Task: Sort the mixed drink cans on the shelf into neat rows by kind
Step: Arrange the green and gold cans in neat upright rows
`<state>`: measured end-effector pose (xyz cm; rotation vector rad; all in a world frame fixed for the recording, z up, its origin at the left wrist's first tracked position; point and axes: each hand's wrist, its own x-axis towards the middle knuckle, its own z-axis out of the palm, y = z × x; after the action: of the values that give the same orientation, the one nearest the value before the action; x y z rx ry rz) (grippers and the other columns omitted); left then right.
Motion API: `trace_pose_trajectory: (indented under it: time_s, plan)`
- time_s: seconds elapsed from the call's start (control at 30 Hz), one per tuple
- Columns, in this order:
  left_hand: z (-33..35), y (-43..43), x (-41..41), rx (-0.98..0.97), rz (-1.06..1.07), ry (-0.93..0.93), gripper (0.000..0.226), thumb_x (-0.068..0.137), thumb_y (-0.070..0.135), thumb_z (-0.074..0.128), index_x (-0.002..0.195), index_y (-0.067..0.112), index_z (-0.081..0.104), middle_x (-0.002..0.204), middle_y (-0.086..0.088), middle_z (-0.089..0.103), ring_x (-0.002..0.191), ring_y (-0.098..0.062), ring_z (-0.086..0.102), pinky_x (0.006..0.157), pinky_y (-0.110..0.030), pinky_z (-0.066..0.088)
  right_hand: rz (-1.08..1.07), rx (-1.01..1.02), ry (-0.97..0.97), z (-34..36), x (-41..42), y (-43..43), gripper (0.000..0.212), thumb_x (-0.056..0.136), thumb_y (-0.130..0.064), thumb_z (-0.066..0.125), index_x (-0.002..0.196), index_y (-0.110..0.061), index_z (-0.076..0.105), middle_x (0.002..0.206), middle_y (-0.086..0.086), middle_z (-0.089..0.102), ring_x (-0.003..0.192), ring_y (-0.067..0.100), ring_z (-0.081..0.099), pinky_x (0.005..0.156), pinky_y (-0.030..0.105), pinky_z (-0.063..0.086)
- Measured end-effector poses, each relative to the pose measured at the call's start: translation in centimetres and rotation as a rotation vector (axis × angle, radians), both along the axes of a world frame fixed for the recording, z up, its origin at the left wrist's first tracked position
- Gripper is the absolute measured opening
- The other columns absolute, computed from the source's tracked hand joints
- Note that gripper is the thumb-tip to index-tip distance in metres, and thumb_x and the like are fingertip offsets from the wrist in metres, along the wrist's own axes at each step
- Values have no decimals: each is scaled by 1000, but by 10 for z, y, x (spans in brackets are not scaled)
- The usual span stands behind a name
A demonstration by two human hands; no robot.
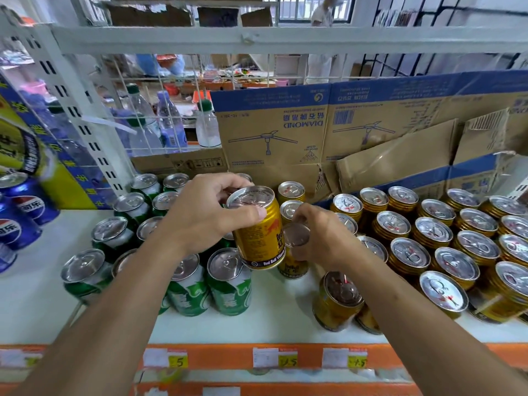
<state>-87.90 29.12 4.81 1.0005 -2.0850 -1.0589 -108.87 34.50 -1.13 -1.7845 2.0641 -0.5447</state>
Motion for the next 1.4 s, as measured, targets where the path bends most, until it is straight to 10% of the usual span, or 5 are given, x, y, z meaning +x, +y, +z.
trace_pose_trajectory:
  time_s: [0.47,0.67,0.97,1.17,1.4]
  plan:
    - [-7,15,-24,-13,-150,-159,51,48,59,71,89,29,69,81,9,72,77,-6,67,74,-40,57,-89,-109,9,13,-17,25,29,87,-37,68,106,-16,62,97,-2,61,86,15,58,67,24,46]
    - [-17,18,-36,-73,-231,-364,52,52,58,73,96,31,66,87,14,68,80,-1,63,74,-34,56,-35,-57,51,19,-24,47,17,90,-26,64,104,-17,68,95,-3,66,85,12,60,62,11,42]
    - [-35,25,-50,-243,-463,-795,44,70,45,74,107,26,60,101,7,61,90,-13,57,78,-40,53,-5,57,93,12,-17,61,19,92,-27,59,104,-17,69,98,0,67,86,16,61,75,33,56]
    - [-47,22,-52,-258,-479,-850,27,69,38,69,86,32,49,88,9,52,85,-14,56,77,-41,54,-30,78,171,-10,-10,56,18,94,-31,56,94,-14,63,86,2,61,79,21,56,56,25,38]
    - [-52,38,-57,-323,-280,-913,64,74,59,71,120,20,50,114,-3,57,97,-20,57,79,-35,52,-36,45,222,-20,-6,56,23,96,-34,52,79,-18,49,73,4,52,68,23,48,55,27,31]
